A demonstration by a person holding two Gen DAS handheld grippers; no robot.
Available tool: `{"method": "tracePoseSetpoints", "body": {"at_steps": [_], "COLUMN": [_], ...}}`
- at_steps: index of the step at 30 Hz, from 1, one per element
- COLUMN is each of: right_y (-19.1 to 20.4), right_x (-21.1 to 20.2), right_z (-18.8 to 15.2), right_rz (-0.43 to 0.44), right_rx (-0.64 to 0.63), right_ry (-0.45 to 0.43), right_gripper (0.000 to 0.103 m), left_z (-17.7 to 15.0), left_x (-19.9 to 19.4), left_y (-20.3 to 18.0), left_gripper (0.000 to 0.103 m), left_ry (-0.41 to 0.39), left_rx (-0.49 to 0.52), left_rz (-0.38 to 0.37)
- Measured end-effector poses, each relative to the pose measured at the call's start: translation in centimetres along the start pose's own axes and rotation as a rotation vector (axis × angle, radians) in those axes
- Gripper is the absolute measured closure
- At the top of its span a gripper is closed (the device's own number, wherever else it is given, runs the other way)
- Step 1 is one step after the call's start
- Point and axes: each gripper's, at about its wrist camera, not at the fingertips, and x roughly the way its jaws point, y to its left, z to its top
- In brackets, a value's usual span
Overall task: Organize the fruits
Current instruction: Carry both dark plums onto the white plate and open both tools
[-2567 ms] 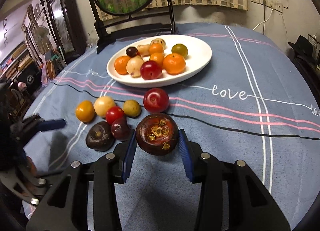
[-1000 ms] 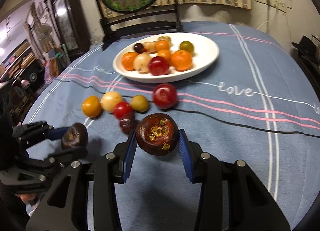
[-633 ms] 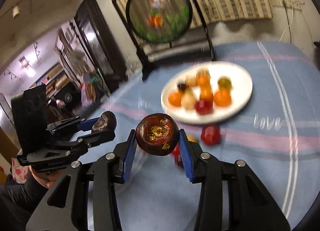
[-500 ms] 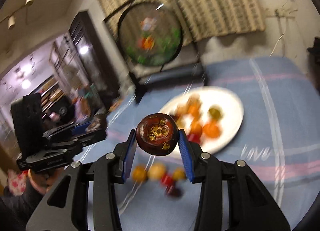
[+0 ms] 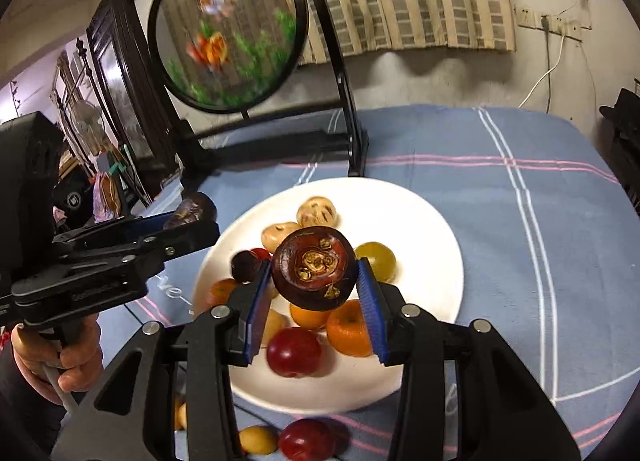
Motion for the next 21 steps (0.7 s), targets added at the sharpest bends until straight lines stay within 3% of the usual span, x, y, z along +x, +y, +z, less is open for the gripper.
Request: {"method": "tracePoseSetpoints", "body": {"at_steps": [15, 18, 21], "right_y": [1.2, 1.6, 2.1], "right_x": [4.4, 4.5, 3.6], "right_z": [-0.2, -0.1, -0.1], "right_rz": [-0.043, -0.048, -0.052], "right_rx": [-0.088, -0.104, -0.117], "right_ry": [0.061, 0.066, 0.059], "right_gripper": [0.060, 0.053, 0.053], "left_z": [-0.5, -0.6, -0.4], "left_x": [5.0, 4.5, 2.9], "left_y": [3.2, 3.0, 2.6], "left_gripper": [0.055, 0.031, 0.020], "left_ry": [0.066, 0.044, 0.014], "left_rx": [-0.056, -0.049, -0.031], "left_rz": [0.029, 0.059, 0.073]}}
